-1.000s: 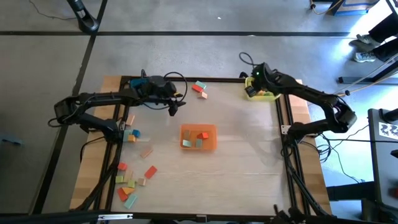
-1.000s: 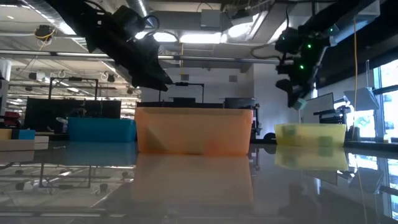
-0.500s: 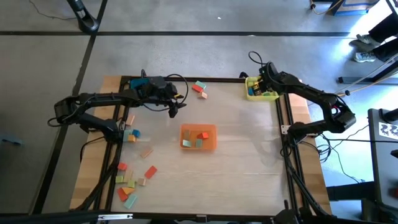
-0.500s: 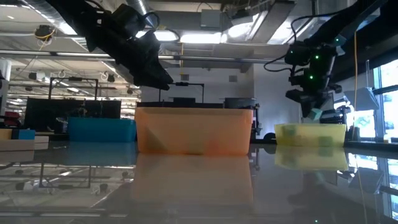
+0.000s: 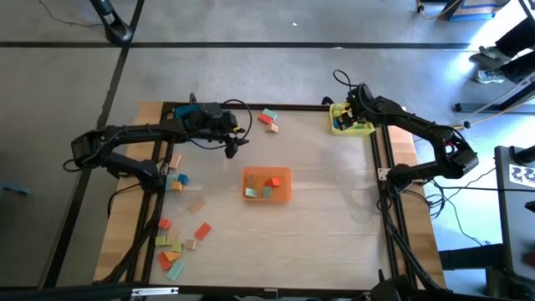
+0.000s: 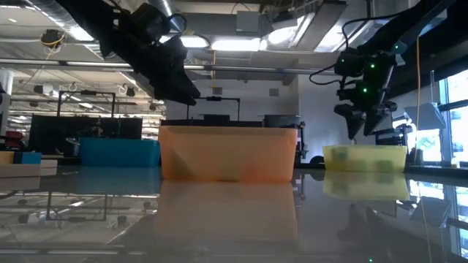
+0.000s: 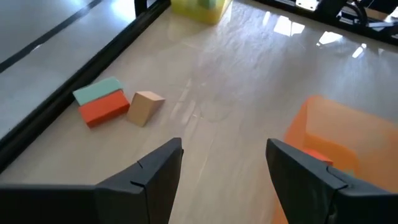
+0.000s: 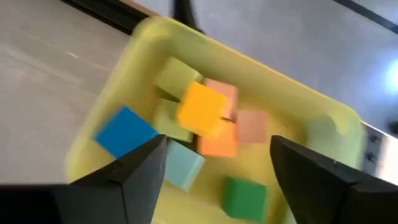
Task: Sort blocks by size
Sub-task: Put the dark blue cube block into the yellow bin
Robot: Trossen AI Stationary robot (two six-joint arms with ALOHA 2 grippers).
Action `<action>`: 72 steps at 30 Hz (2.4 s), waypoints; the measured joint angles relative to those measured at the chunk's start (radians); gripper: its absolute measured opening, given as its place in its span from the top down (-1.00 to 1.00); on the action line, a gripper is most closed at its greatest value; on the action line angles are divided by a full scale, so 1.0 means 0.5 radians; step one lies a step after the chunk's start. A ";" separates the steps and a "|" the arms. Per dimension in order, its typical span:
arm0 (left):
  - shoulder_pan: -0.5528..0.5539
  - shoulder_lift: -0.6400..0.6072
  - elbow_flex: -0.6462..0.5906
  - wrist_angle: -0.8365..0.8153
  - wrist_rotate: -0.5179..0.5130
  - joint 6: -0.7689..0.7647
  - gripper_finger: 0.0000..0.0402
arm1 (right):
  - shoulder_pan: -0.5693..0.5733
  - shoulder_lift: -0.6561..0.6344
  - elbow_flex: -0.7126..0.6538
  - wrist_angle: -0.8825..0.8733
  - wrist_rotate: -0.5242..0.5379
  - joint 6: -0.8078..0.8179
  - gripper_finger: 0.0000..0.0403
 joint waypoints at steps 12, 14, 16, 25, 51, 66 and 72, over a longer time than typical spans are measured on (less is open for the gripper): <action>-0.009 -0.202 0.193 -1.137 -0.083 -0.299 -0.10 | 0.000 0.000 0.000 0.319 -0.178 -0.151 -0.44; -0.009 -0.201 0.193 -1.310 -0.093 -0.389 -0.10 | 0.000 0.000 0.000 0.349 -0.216 -0.157 -0.44; -0.018 -0.184 0.193 -1.426 -0.098 -0.478 -0.10 | 0.000 0.000 0.000 0.383 -0.244 -0.184 -0.44; -0.147 -0.043 0.193 -1.932 -0.301 -0.806 -0.10 | 0.000 0.000 0.000 0.479 -0.339 -0.209 -0.44; -0.460 0.616 0.068 -2.307 -0.408 -0.727 -0.10 | 0.000 0.000 0.000 0.488 -0.488 -0.255 -0.44; -0.555 0.851 0.066 -2.321 -0.440 -0.416 -0.10 | 0.000 0.000 0.000 0.486 -0.487 -0.255 -0.44; -0.600 0.921 0.032 -2.315 -0.479 -0.315 -0.10 | 0.000 0.000 0.000 0.485 -0.488 -0.255 -0.44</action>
